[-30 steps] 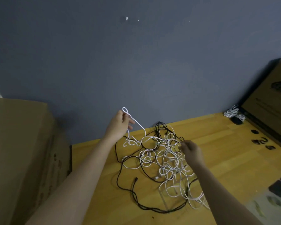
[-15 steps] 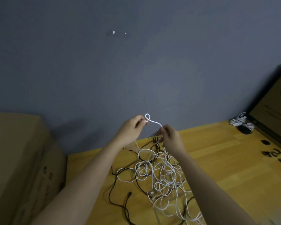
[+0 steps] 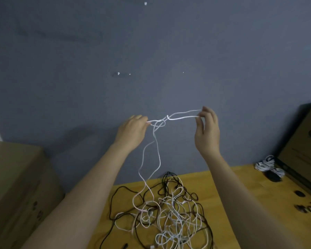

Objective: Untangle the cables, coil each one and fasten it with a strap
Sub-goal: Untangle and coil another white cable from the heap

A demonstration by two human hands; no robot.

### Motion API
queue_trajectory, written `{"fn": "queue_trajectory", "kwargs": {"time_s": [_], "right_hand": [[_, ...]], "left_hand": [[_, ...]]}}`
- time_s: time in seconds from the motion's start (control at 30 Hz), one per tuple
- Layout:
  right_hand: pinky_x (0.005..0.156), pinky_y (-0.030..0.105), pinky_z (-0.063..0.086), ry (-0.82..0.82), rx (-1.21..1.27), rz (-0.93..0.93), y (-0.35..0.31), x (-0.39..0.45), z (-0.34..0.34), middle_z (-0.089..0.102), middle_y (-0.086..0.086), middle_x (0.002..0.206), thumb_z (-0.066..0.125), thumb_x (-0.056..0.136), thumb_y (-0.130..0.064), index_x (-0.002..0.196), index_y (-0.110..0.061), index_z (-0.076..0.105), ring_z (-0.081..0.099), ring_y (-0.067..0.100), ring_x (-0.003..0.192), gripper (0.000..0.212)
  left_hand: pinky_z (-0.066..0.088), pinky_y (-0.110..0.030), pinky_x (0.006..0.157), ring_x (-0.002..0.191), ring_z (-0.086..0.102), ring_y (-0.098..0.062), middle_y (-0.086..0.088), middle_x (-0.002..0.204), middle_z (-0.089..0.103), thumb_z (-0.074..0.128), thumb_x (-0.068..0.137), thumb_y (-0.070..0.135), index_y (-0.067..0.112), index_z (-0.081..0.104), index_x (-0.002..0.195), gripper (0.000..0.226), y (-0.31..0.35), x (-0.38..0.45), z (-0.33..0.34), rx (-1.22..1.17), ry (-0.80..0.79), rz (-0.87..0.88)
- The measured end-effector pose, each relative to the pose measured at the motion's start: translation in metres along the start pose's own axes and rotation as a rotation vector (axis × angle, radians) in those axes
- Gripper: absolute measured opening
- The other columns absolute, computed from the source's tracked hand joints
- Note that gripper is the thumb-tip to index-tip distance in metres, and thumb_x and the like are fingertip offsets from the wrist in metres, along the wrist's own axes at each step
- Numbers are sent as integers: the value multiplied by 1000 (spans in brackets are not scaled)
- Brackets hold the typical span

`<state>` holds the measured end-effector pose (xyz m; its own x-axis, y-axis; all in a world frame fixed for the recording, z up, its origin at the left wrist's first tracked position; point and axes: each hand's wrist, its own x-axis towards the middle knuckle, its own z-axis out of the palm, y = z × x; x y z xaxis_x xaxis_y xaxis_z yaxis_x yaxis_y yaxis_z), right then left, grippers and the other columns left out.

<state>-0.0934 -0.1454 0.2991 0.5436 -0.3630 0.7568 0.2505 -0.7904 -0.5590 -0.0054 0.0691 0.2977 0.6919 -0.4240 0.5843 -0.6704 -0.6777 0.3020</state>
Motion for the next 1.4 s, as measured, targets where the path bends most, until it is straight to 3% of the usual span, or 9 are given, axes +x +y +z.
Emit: {"fn": "queue_trajectory", "kwargs": {"time_s": [0.17,0.3,0.4,0.5,0.57,0.67,0.83,1.13,1.4], "right_hand": [[64,32,36,-353,-87,267,34,-15,-4,58,5,98,42,102,-27,105,-10,57,56,26,89,22],[61,35,39,-250,-41,327,53,-42,-13,60,8,89,44,101,-26,97,-11,57,55,25,75,20],[71,29,35,-211,-117,321,66,-63,-14,57,11,106,46,100,-19,104,-3,59,54,24,88,20],[89,39,42,-321,-239,194,77,-87,-4,55,15,119,50,99,-13,97,1,59,41,39,130,17],[92,43,42,-354,-274,229,82,-96,0,57,16,119,53,97,-16,93,1,58,40,39,131,19],[60,30,40,-329,-156,436,71,-106,3,64,11,92,47,99,-27,96,-6,56,59,27,84,23],[66,26,52,-354,331,696,37,-131,27,60,2,73,42,102,-27,90,-11,52,60,13,66,22],[51,26,34,-724,-167,589,56,-194,43,57,-1,72,49,99,-22,94,-15,60,51,17,62,14],[75,34,47,-880,-333,424,90,-267,37,57,10,107,53,97,-18,112,-10,65,59,28,90,21]], "left_hand": [[46,-38,72,73,58,-24,6,67,58,49,98,25,13,63,83,24,25,-10,8,-356,-120,-85],[35,-34,57,59,46,-19,-2,64,53,55,95,36,11,62,82,29,19,-32,21,-328,-153,-167],[35,-31,57,68,56,-24,-7,72,60,55,95,39,9,60,79,34,-1,-55,33,-53,-325,-160],[41,-33,76,94,62,-29,-8,96,67,46,100,39,13,64,94,32,-21,-73,45,267,-487,-148],[37,-32,83,102,61,-25,-4,103,68,43,101,39,18,65,100,31,-32,-83,49,346,-527,-157],[35,-29,64,81,61,-23,-4,84,66,48,99,36,16,65,86,30,-42,-94,55,-10,-501,-303],[30,-27,54,55,43,-13,3,60,46,47,100,32,22,65,76,32,-37,-99,53,-485,-326,-430],[30,-29,57,59,41,-17,-2,66,45,44,101,25,28,61,82,26,-32,-136,81,-575,-547,-365],[32,-35,102,121,31,-25,-2,128,34,47,99,36,25,55,126,30,-50,-212,135,-175,-655,-333]]}}
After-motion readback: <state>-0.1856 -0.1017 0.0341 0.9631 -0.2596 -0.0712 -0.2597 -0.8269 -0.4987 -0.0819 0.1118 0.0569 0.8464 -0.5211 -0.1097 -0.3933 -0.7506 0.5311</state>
